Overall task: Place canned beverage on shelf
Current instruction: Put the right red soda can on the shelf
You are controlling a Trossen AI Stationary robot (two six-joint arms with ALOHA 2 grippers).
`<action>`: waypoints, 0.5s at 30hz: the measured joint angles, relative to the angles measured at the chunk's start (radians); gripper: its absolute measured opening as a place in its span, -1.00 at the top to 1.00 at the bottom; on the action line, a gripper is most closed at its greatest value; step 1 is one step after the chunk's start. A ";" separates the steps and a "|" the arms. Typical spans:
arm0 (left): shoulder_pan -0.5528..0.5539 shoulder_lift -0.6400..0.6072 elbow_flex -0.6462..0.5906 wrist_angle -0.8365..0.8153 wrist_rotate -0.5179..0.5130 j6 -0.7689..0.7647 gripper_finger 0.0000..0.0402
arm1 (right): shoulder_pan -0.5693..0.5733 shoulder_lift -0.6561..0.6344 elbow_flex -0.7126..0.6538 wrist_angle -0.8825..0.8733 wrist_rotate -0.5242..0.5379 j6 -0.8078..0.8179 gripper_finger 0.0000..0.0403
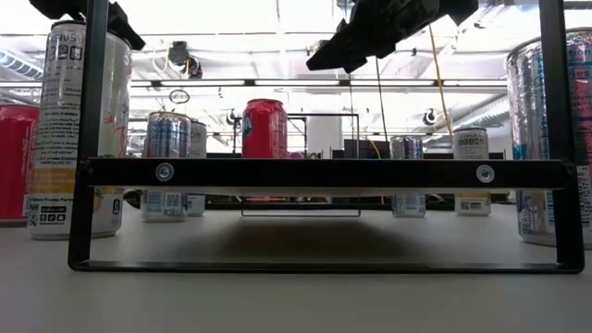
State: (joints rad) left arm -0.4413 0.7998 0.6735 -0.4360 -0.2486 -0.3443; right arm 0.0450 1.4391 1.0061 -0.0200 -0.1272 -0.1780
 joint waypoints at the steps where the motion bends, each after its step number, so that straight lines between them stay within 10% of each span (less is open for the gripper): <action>1: -0.008 0.000 0.000 0.001 0.002 0.000 -0.26 | 0.000 0.000 0.000 0.000 0.000 -0.006 0.83; 15: -0.129 -0.002 0.007 -0.061 -0.014 -0.018 -0.26 | 0.000 0.000 0.000 0.000 0.000 -0.041 0.83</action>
State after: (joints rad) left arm -0.5701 0.7978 0.6804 -0.4970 -0.2630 -0.3622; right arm 0.0448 1.4391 1.0061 -0.0200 -0.1272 -0.2188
